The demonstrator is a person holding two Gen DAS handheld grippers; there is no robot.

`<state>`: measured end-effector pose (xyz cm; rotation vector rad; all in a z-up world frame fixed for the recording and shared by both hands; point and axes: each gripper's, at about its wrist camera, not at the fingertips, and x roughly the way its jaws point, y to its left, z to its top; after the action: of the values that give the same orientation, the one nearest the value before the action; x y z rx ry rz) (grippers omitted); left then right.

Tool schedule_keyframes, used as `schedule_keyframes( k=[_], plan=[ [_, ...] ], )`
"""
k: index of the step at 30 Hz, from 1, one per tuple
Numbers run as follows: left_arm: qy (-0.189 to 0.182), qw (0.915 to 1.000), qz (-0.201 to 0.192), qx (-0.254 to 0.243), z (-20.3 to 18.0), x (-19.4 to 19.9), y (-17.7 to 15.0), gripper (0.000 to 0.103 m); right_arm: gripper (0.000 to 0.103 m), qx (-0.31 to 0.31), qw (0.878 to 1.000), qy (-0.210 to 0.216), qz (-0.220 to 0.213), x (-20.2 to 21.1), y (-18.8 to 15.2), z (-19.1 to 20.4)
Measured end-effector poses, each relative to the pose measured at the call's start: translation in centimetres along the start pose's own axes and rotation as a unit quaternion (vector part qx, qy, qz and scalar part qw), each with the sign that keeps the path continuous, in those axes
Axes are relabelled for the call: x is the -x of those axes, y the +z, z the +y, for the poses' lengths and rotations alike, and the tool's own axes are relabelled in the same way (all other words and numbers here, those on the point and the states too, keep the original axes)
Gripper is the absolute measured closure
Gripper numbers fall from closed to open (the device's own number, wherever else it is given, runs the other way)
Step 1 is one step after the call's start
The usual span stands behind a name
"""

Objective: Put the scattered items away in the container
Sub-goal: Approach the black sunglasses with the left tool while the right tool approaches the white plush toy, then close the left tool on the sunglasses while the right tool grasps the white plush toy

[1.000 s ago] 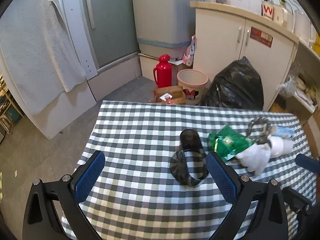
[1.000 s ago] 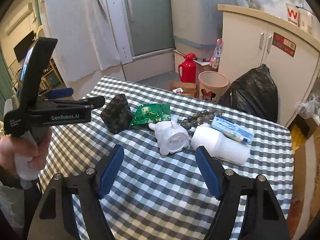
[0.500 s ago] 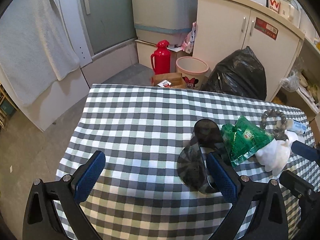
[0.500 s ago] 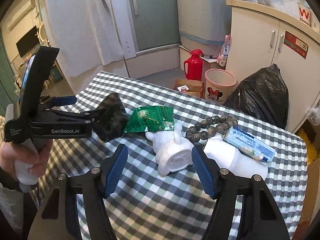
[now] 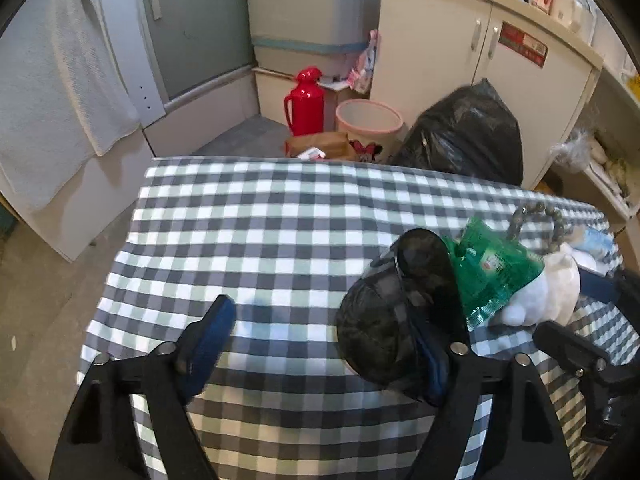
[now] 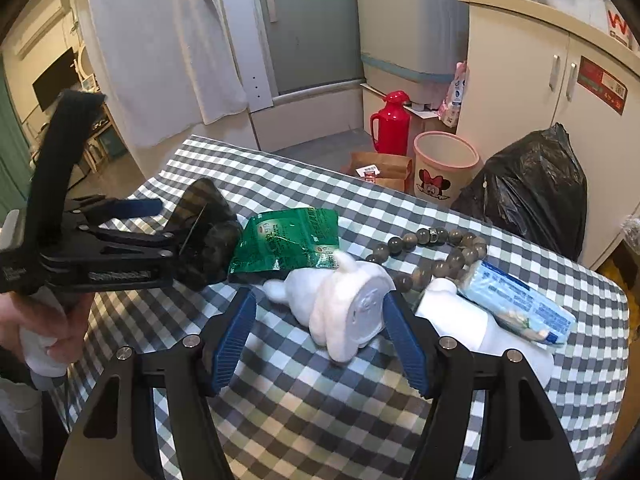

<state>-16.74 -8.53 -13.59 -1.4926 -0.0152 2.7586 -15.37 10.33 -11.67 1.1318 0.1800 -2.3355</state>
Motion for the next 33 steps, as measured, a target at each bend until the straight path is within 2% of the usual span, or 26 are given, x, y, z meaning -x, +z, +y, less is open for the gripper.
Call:
schedule_keyframes(
  k=[7,9,11,13,16,24,26,33],
  plan=[
    [-0.015,0.9999,0.001,0.001,-0.3,-0.3,0.0,0.024,0.035,0.014,1.0,0.013,-0.002,-0.6,0.0,0.9],
    [-0.016,0.9999,0.0,-0.001,-0.3,-0.2,0.0,0.028,0.032,0.013,1.0,0.016,-0.009,-0.7,0.0,1.1],
    [-0.024,0.9997,-0.001,-0.006,-0.6,0.1,-0.1,0.041,0.019,0.018,1.0,0.023,-0.008,-1.0,0.1,1.3],
    [-0.033,0.9994,-0.002,-0.011,-0.9,0.2,-0.1,0.051,0.013,0.027,0.999,0.02,-0.005,-1.3,0.1,1.7],
    [-0.056,0.9984,0.0,-0.01,-1.2,0.2,-0.1,0.07,0.013,0.042,0.999,-0.004,-0.006,-1.7,0.1,2.4],
    [-0.06,0.9982,-0.005,-0.008,-0.9,0.3,-0.2,0.076,0.014,0.051,0.998,-0.037,-0.004,-2.8,0.3,3.5],
    [-0.06,0.9981,-0.006,-0.007,-0.7,0.3,-0.2,0.076,0.027,0.038,0.999,-0.034,-0.001,-2.7,0.3,3.3],
    [-0.055,0.9984,-0.012,-0.007,-0.3,1.1,-0.4,0.076,0.028,0.02,1.0,-0.022,0.001,-2.1,-0.1,2.9]
  ],
)
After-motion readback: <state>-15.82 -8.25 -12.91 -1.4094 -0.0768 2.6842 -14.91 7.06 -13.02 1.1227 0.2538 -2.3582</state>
